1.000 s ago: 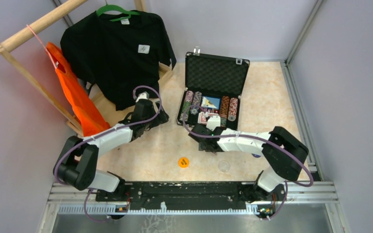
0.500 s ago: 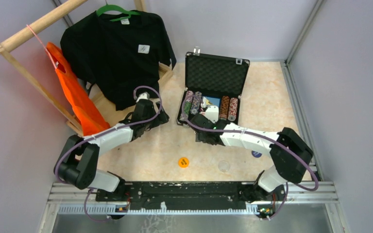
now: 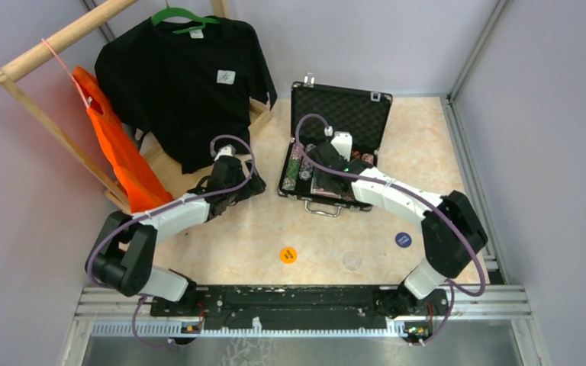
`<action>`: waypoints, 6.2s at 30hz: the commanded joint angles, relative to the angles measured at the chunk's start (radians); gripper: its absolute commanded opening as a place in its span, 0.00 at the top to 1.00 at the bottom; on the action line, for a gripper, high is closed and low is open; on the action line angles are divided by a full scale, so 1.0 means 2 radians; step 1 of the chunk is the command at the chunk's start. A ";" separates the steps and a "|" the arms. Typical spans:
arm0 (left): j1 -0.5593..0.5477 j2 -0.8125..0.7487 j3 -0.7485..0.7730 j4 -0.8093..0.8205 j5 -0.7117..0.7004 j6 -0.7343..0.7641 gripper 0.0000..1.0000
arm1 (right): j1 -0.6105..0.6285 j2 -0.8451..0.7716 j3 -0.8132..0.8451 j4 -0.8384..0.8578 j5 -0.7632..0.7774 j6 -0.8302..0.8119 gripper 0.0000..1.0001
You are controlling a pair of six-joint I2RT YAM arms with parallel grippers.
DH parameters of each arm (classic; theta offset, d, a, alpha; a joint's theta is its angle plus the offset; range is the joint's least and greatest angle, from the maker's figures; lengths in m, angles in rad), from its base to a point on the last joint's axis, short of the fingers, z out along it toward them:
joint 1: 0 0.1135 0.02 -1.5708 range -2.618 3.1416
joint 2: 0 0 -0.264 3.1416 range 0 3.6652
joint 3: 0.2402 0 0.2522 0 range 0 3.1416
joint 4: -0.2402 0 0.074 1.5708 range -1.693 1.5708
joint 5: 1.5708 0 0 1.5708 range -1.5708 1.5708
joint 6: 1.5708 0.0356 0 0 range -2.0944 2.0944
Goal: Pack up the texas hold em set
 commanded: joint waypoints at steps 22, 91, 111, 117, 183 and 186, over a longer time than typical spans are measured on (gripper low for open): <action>0.000 0.032 0.029 0.007 0.036 0.019 0.09 | -0.038 0.061 0.051 0.050 -0.023 -0.059 0.15; -0.005 0.044 0.027 0.021 0.086 0.001 0.09 | 0.166 -0.218 -0.295 -0.070 -0.093 0.174 0.30; -0.007 0.047 0.029 0.022 0.087 0.002 0.09 | 0.170 -0.169 -0.282 -0.096 -0.062 0.189 0.43; -0.006 0.048 0.030 0.021 0.087 0.003 0.09 | 0.170 -0.168 -0.282 -0.095 -0.060 0.192 0.49; -0.006 0.060 0.036 0.021 0.104 0.011 0.09 | -0.107 0.160 0.167 -0.022 -0.117 -0.153 0.57; -0.006 0.066 0.038 0.020 0.100 0.014 0.09 | -0.121 0.184 0.186 -0.018 -0.124 -0.159 0.59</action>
